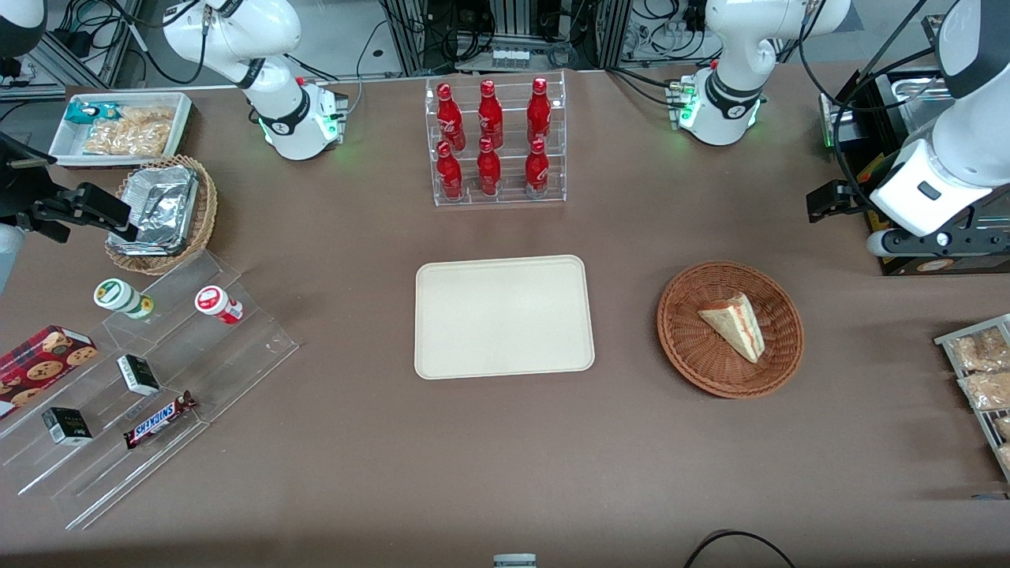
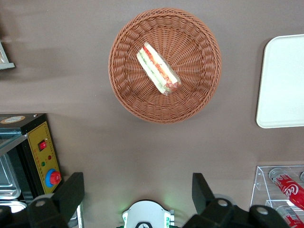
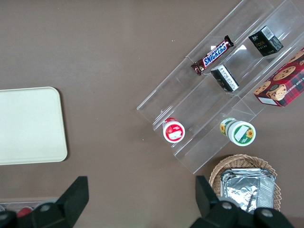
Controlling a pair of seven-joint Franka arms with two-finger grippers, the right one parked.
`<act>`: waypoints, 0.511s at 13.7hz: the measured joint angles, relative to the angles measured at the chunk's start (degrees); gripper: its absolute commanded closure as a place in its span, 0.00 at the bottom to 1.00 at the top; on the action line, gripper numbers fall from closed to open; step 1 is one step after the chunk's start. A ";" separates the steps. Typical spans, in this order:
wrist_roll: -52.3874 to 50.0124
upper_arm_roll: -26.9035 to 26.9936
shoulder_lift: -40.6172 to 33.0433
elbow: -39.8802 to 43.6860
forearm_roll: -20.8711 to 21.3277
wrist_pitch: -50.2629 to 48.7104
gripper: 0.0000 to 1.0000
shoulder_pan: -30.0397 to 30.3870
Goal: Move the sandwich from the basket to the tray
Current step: 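Move the left gripper over the wicker basket holding the sandwich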
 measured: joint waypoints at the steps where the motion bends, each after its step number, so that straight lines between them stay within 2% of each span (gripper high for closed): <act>1: 0.00 0.00 0.05 -0.01 0.00 0.00 0.00 0.00; 7: 0.00 0.00 2.32 -1.43 0.00 -0.25 0.00 0.00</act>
